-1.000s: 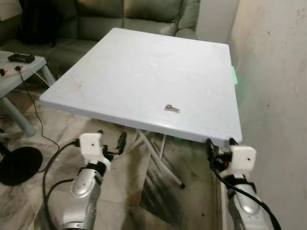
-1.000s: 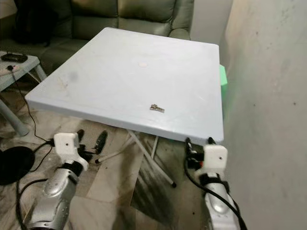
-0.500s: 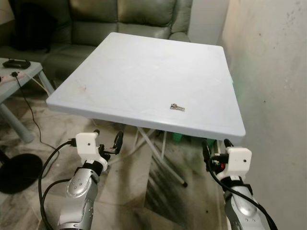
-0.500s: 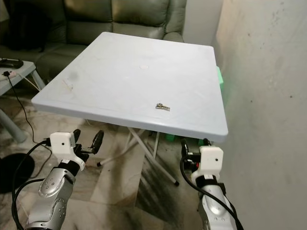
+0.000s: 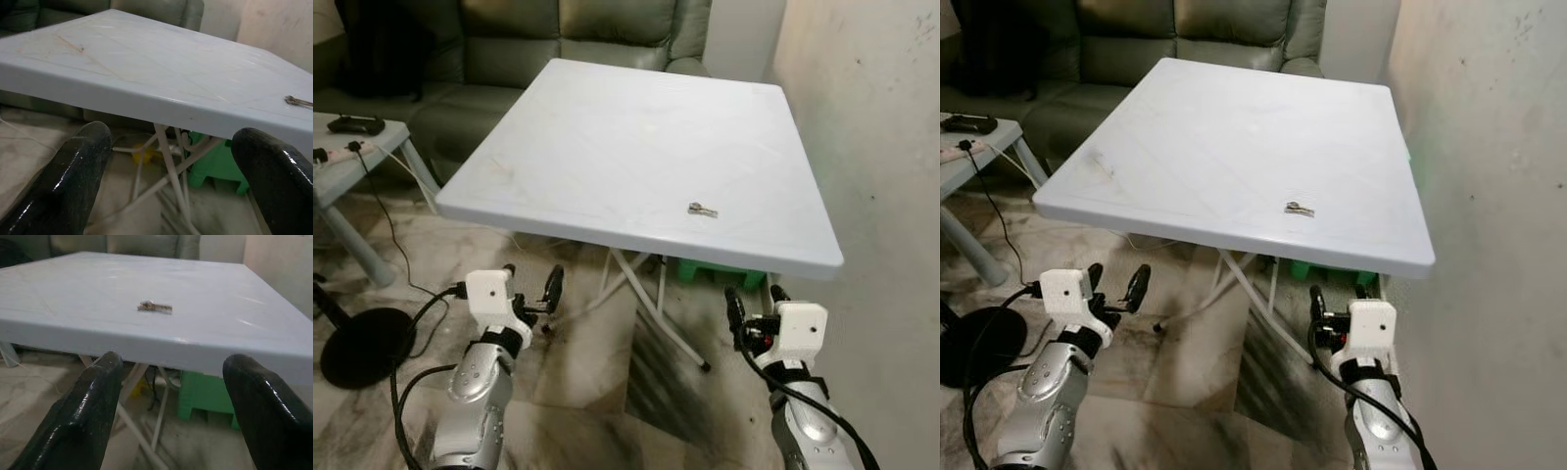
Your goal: Hang keys on a hook
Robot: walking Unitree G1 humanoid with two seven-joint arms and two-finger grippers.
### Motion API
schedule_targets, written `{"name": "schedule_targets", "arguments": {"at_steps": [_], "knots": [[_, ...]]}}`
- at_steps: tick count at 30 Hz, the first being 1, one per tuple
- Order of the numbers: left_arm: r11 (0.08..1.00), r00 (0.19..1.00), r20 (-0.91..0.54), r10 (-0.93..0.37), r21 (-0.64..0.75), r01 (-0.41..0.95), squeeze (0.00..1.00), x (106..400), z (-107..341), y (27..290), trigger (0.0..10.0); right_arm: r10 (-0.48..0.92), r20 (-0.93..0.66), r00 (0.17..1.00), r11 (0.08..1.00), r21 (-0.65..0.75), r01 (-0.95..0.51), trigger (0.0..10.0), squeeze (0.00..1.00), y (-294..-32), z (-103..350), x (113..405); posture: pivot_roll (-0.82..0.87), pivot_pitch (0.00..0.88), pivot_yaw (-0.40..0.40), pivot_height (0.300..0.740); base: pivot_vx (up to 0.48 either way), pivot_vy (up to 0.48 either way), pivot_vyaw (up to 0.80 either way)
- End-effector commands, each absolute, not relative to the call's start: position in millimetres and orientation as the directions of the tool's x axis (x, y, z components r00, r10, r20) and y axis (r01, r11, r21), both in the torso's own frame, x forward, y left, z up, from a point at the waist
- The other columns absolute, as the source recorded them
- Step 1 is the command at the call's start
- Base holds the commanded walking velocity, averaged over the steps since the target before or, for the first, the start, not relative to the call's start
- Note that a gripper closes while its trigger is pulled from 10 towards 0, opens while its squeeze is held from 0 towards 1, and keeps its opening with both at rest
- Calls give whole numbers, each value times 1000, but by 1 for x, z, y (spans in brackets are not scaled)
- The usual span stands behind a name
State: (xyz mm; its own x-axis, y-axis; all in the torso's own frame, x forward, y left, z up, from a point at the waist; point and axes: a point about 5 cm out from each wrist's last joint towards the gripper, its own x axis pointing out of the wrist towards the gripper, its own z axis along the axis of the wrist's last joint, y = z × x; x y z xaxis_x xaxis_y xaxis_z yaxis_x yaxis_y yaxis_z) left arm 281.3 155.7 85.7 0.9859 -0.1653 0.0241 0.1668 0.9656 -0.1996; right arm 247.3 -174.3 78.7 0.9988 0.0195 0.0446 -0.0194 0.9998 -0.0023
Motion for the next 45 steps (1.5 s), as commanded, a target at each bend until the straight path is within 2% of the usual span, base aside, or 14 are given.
{"name": "schedule_targets", "arguments": {"at_steps": [1,32,45], "knots": [[964,984,21,-177,-200,178,0,282,86,153,10000,10,50,999,1000,1,-10,10000,0,-177,81,246,-28,72,-9,740,0,352,0],[965,984,19,-175,-197,175,0,283,87,156,10000,7,48,999,1000,11,-8,10000,0,-175,80,246,-23,73,-4,740,0,434,0],[968,983,8,-183,-174,182,0,283,87,154,10000,16,49,999,1000,8,-17,10000,0,-175,81,247,-19,66,-9,740,20,0,0]]}}
